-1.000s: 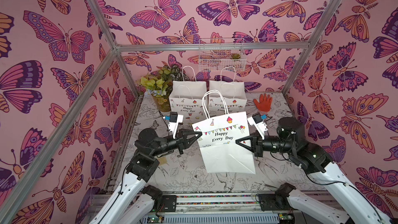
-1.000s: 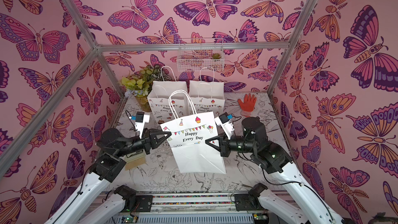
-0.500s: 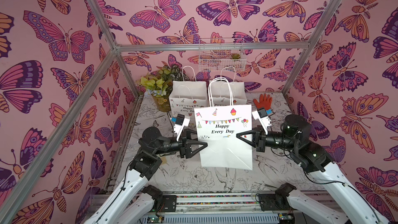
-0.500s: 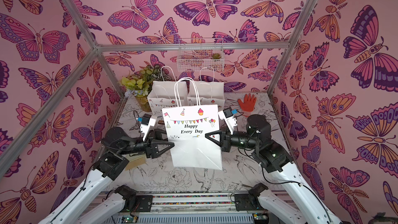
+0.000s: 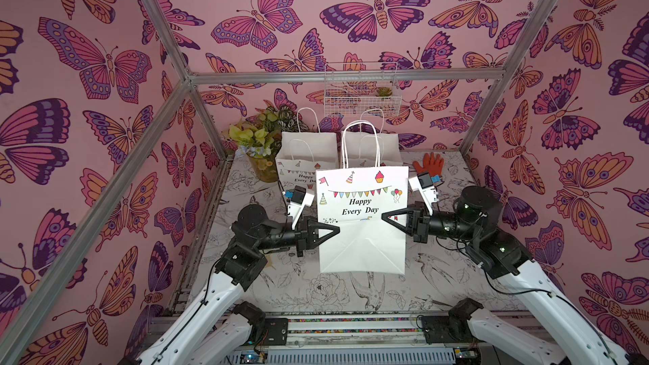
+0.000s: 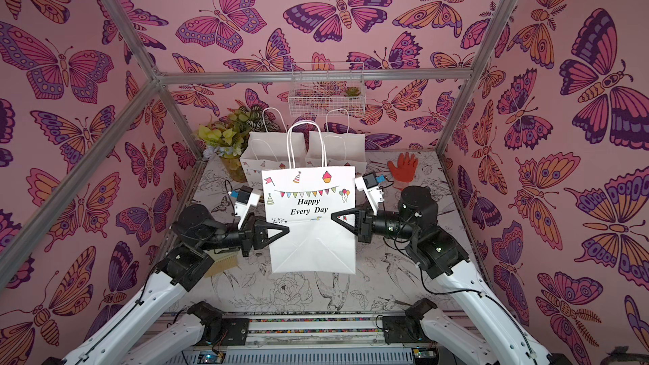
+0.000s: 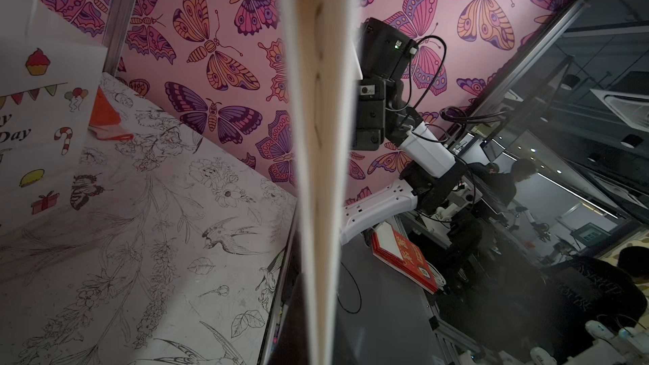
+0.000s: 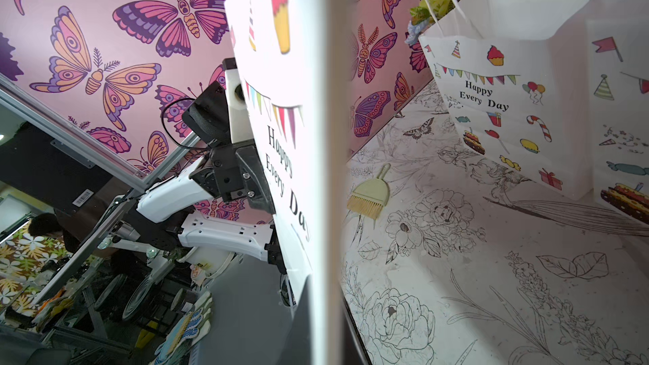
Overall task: Put away the paper bag
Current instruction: Press the paper bag, then place the paper bag at the center of the board.
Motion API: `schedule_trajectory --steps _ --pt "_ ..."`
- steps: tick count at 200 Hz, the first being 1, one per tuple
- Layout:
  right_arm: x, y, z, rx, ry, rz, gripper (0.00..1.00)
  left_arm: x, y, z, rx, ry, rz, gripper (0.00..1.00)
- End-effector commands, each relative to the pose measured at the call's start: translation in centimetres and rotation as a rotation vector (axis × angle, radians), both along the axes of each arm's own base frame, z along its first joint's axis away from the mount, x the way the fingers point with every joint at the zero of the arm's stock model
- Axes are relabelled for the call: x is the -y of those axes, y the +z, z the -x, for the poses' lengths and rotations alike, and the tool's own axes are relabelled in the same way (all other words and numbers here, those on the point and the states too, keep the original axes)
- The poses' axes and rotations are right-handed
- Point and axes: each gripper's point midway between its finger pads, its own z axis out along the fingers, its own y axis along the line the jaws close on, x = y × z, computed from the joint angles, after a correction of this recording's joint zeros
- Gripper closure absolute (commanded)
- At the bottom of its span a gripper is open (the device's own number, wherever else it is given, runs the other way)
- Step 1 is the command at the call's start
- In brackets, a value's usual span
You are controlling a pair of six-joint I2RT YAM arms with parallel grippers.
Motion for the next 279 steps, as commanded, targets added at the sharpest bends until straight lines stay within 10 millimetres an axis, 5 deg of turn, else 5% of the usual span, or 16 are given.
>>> schedule_trajectory --steps 1,12,42,71,145,182,238,279 --pt "0.4 -0.8 -0.9 0.017 -0.054 0.014 0.98 0.1 0.5 -0.2 0.036 0.013 0.002 1.0" --pt "0.7 -1.5 -1.1 0.025 -0.081 0.036 0.87 0.1 -0.2 -0.6 0.012 0.028 -0.026 1.0" --pt "1.9 -3.5 -2.4 0.065 -0.191 0.075 0.23 -0.4 -2.2 -1.3 -0.038 0.102 -0.117 1.0" --pt "3.0 -6.4 -3.9 0.088 -0.306 0.091 0.0 -1.2 -3.4 -1.6 -0.095 0.167 -0.19 1.0" --pt "9.0 -15.8 -6.5 0.191 -0.666 0.274 0.01 -5.2 -8.0 -1.3 -0.355 0.379 -0.477 1.0" --pt "11.4 -14.6 -5.8 0.243 -0.772 0.239 0.01 -6.2 -10.8 0.2 -0.489 0.403 -0.522 1.0" --pt "11.5 -15.5 -6.2 0.218 -0.784 0.271 0.01 -8.4 -18.4 0.9 -0.671 0.488 -0.683 1.0" --pt "12.1 -15.8 -6.1 0.211 -0.816 0.263 0.01 -9.1 -19.4 -1.1 -0.715 0.512 -0.774 1.0"
